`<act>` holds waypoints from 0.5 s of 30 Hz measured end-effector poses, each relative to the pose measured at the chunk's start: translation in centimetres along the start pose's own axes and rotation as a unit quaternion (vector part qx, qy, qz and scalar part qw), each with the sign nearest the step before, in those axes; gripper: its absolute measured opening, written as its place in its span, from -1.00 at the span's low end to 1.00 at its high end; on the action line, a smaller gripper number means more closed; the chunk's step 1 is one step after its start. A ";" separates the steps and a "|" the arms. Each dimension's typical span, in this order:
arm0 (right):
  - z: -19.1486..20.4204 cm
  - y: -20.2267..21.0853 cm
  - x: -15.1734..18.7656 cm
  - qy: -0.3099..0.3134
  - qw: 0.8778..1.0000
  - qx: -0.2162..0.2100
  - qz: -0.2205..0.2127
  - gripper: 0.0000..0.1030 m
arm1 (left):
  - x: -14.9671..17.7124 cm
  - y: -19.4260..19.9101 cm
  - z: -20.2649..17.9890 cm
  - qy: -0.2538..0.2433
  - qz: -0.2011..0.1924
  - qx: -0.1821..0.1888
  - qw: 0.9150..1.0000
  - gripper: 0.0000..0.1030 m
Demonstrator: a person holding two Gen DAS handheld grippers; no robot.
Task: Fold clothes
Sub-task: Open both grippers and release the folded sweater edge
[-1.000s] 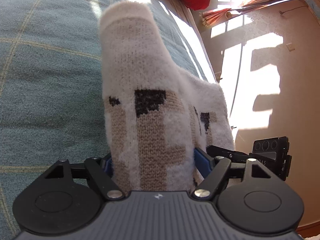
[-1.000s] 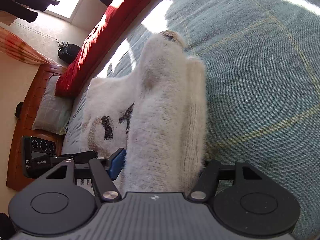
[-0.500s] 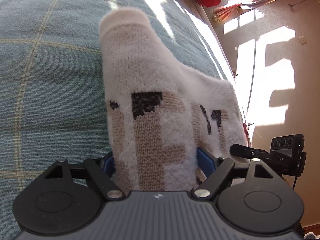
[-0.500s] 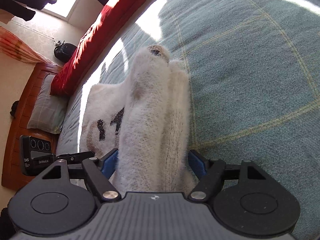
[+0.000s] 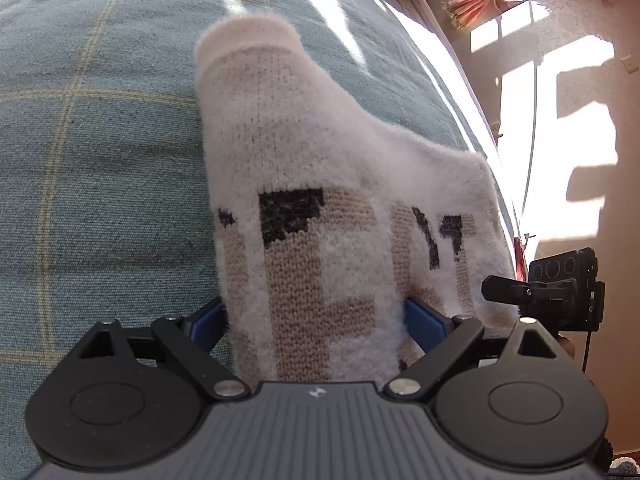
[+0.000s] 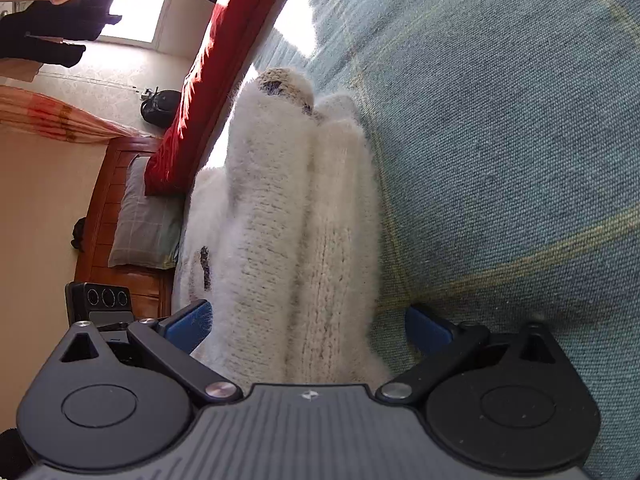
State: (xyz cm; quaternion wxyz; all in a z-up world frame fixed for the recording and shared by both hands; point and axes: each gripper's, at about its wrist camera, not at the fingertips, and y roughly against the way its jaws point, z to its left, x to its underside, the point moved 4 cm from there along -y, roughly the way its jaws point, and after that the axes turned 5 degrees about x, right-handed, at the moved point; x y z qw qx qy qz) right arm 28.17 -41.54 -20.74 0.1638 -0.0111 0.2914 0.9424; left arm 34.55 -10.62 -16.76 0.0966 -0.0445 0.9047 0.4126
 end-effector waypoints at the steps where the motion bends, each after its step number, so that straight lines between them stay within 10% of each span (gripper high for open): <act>1: 0.0 0.0 -0.1 0.000 1.000 -0.004 0.003 1.00 | 0.0 0.0 0.0 0.001 0.000 -0.001 1.000 0.83; 15: 1.2 3.7 3.2 -0.014 0.999 0.016 -0.049 0.98 | 0.7 2.4 -3.0 -0.060 -0.030 -0.039 0.997 0.74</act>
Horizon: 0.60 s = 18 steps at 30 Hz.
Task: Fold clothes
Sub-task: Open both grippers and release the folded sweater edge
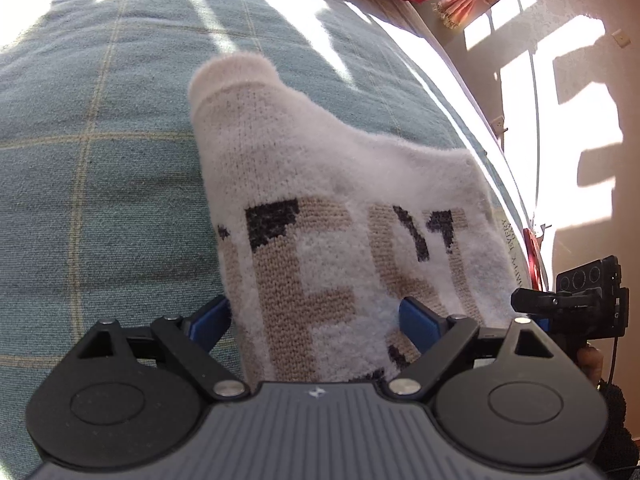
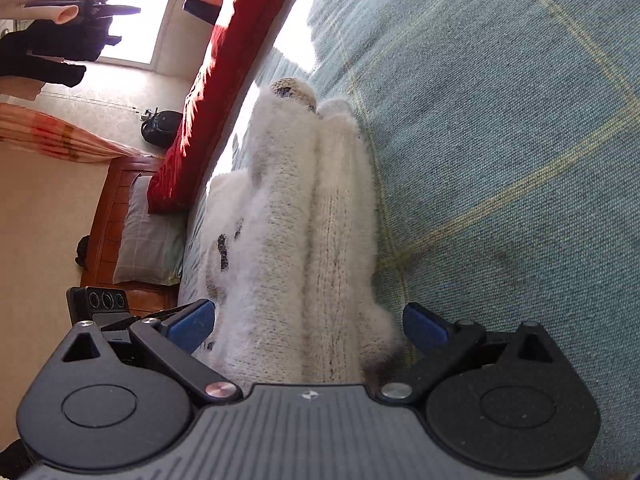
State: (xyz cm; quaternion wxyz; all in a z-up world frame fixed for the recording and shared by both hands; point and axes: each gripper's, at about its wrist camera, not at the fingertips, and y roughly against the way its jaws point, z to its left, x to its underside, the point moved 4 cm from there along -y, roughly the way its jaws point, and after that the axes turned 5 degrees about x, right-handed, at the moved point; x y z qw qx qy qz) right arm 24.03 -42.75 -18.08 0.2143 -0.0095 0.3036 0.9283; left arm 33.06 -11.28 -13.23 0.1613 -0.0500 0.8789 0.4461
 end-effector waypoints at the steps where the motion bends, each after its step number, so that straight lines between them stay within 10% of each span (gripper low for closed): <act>1: 0.5 0.6 0.2 0.005 1.000 0.007 -0.009 0.98 | 0.2 0.6 -0.3 -0.010 -0.005 -0.004 1.000 0.74; 6: 3.5 3.6 0.6 0.053 0.995 0.056 -0.056 0.98 | 1.9 3.9 -3.4 -0.100 -0.030 -0.026 0.994 0.74; 12: 7.8 6.3 1.5 0.106 0.986 0.065 -0.108 0.69 | 5.8 5.4 -10.1 -0.266 -0.035 -0.032 0.963 0.75; 15: 9.7 5.4 2.3 0.123 0.988 0.031 -0.089 0.52 | 8.2 4.0 -11.4 -0.311 -0.014 -0.042 0.949 0.75; 18: 10.0 3.6 3.1 0.134 0.988 0.048 -0.065 0.37 | 9.8 2.7 -11.1 -0.300 0.006 -0.040 0.953 0.75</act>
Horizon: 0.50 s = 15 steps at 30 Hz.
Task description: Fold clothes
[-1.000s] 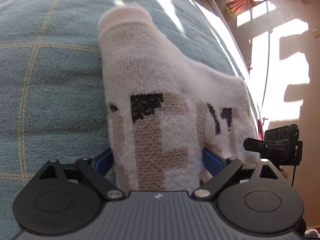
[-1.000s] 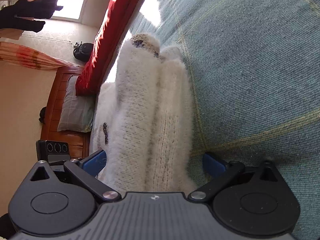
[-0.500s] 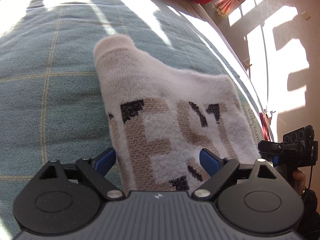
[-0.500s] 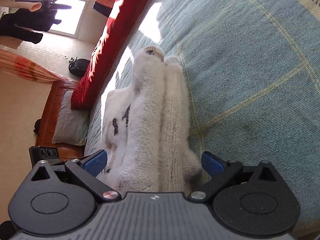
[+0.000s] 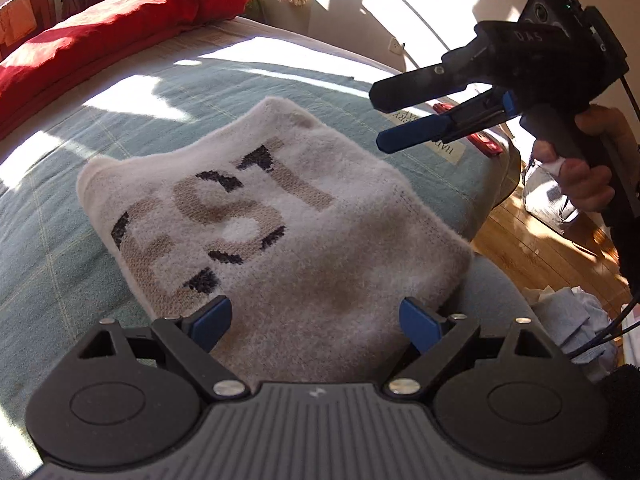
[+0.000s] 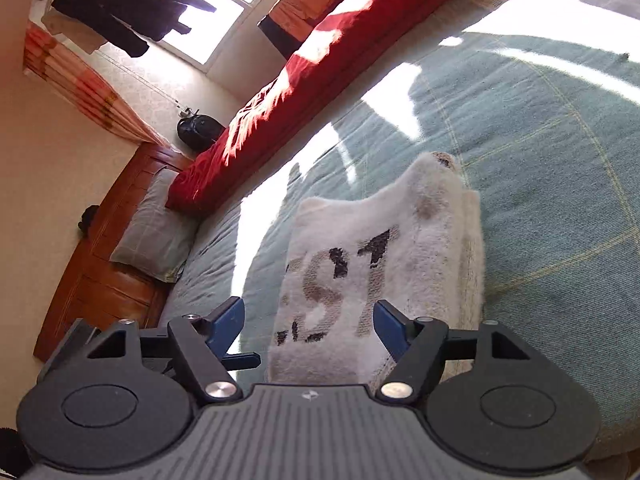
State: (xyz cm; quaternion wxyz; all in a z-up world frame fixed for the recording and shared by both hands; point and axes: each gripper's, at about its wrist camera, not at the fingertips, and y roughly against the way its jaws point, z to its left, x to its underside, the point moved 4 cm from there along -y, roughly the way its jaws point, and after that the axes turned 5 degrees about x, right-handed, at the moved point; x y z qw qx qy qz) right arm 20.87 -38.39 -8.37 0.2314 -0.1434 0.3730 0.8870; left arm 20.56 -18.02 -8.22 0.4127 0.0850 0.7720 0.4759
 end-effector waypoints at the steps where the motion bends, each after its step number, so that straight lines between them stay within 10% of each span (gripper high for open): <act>1: -0.1 -0.7 0.4 0.004 1.000 0.017 0.010 0.35 | 0.6 -0.4 0.0 0.010 0.009 0.004 1.000 0.75; 6: -1.0 -3.7 2.0 0.002 0.995 0.086 0.047 -0.04 | 3.3 -0.9 0.4 0.031 0.050 0.001 0.998 0.75; 15: -1.3 -3.5 2.5 -0.021 0.996 0.083 0.019 -0.04 | 5.0 1.3 -1.3 0.001 0.058 -0.011 0.998 0.76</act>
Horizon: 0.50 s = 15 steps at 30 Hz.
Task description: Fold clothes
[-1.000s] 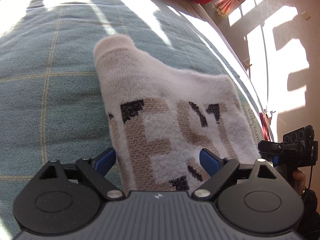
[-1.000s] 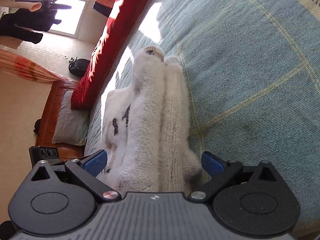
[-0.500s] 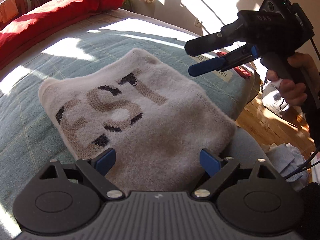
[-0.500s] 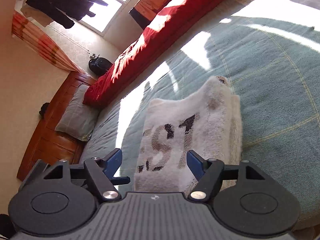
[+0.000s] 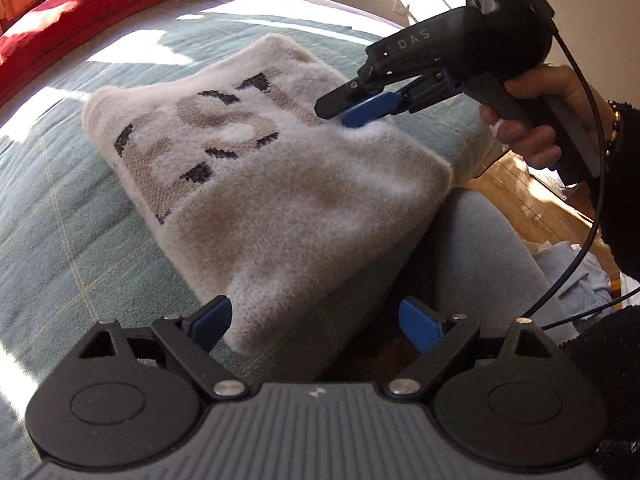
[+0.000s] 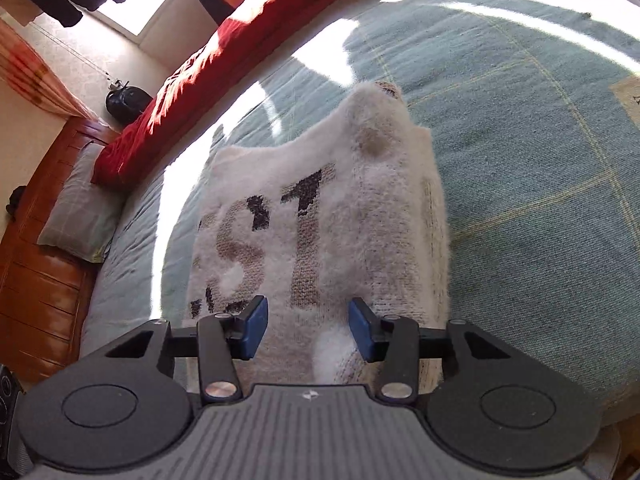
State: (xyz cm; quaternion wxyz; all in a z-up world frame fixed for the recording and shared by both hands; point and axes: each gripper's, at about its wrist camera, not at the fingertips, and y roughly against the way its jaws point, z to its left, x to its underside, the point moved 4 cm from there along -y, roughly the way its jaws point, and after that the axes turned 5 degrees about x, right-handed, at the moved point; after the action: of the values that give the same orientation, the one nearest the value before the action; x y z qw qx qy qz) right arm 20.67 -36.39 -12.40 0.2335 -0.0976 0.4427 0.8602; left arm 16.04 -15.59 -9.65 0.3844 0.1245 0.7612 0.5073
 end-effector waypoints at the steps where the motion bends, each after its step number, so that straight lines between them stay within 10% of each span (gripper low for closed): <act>1: -0.1 0.0 0.0 -0.005 1.000 -0.002 -0.002 -0.03 | 0.1 -0.3 -0.2 0.001 0.003 0.003 1.000 0.76; 9: -0.7 0.9 0.4 -0.031 0.999 -0.020 -0.020 -0.01 | 0.0 -2.2 -0.2 0.026 0.025 -0.002 0.999 0.76; 15: -2.4 5.4 1.0 -0.052 0.994 0.009 -0.096 0.53 | -2.3 0.9 -0.2 0.044 -0.030 -0.047 0.997 0.76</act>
State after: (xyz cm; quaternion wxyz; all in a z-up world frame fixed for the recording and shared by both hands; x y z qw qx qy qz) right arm 17.11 -40.70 -10.34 0.3384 -0.0930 0.4261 0.8338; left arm 17.22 -16.66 -7.81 0.3713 0.0610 0.7561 0.5355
